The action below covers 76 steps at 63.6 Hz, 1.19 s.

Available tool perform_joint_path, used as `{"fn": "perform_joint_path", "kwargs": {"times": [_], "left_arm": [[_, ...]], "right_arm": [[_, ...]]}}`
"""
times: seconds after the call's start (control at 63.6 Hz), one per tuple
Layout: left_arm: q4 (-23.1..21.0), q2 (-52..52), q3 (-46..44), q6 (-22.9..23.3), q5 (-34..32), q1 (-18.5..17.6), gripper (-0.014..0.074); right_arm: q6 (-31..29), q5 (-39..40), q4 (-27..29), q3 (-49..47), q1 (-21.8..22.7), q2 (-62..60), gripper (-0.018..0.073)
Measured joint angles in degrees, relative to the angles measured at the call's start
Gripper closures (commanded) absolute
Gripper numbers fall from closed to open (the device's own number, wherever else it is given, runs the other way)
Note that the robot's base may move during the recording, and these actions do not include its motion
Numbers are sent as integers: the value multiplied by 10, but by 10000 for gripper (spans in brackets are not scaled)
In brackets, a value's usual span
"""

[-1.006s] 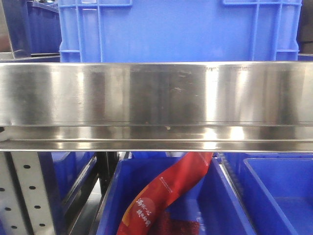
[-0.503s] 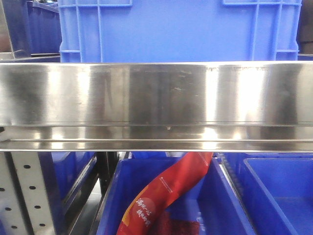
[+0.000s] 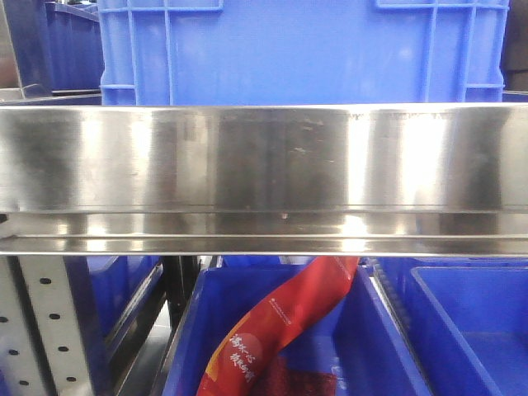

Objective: Grab block from conveyor and place in blue bin

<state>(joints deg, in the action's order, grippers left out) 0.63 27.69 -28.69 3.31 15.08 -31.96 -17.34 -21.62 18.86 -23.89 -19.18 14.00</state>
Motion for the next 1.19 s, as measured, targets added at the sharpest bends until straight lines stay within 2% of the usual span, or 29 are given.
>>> {"fn": "perform_joint_path", "kwargs": {"times": [0.189,0.314,0.471,0.676,0.88,1.021,1.194], "left_arm": [[0,0,0,0,0,0,707],[19,-15,5,0,-1,10,707],[22,-76,44,0,-4,82,707],[22,-194,125,-1,-5,212,707],[13,-272,217,-1,-23,306,707],[10,-273,280,-1,-88,330,707],[9,-273,287,-1,-101,331,707]], "right_arm": [[0,0,0,0,0,0,712],[0,0,0,0,0,0,712],[0,0,0,0,0,0,712],[0,1,0,0,0,0,712],[0,2,0,0,0,-1,712],[0,2,0,1,0,-1,712],[0,2,0,1,0,-1,712]]}}
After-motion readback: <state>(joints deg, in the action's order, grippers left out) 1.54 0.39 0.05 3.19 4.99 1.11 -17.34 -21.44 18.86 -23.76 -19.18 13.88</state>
